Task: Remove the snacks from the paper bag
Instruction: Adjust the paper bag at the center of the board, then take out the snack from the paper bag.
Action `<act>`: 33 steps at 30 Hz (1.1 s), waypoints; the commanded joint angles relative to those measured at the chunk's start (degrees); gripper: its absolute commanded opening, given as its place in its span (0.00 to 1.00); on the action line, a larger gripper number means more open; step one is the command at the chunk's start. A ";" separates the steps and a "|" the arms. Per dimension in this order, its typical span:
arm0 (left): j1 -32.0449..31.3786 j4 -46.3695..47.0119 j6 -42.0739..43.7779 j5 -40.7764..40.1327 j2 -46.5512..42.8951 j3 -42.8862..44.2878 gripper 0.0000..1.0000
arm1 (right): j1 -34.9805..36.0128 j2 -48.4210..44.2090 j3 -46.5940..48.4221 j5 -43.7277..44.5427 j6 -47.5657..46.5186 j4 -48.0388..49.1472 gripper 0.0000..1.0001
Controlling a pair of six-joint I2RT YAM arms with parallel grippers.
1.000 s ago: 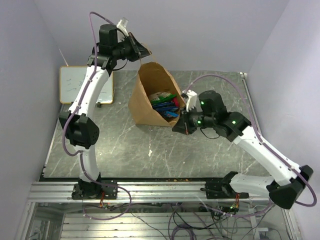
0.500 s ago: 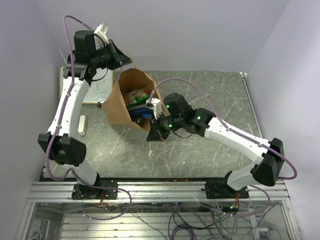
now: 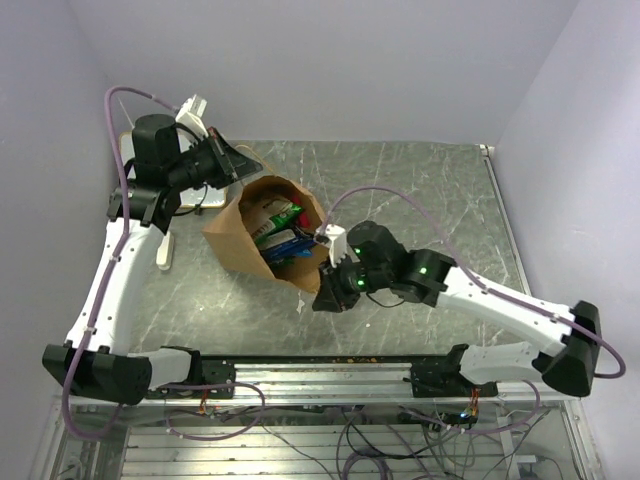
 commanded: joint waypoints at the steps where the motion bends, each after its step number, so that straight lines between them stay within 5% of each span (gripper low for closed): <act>1: -1.28 3.09 -2.61 1.20 -3.47 -1.70 0.07 | 0.11 -6.04 3.34 9.92 1.85 -6.02 0.23; 10: -1.88 1.88 -3.03 2.18 -3.79 -2.02 0.07 | 0.12 -9.31 10.43 18.16 -5.33 -10.37 0.62; 24: -1.89 -5.64 1.44 3.46 -1.39 1.62 0.07 | 0.38 -2.01 7.89 15.49 -38.44 13.94 0.60; 33: -1.89 -4.22 0.29 4.51 -1.97 -0.41 0.07 | 0.41 3.58 7.84 13.02 -61.13 16.56 0.54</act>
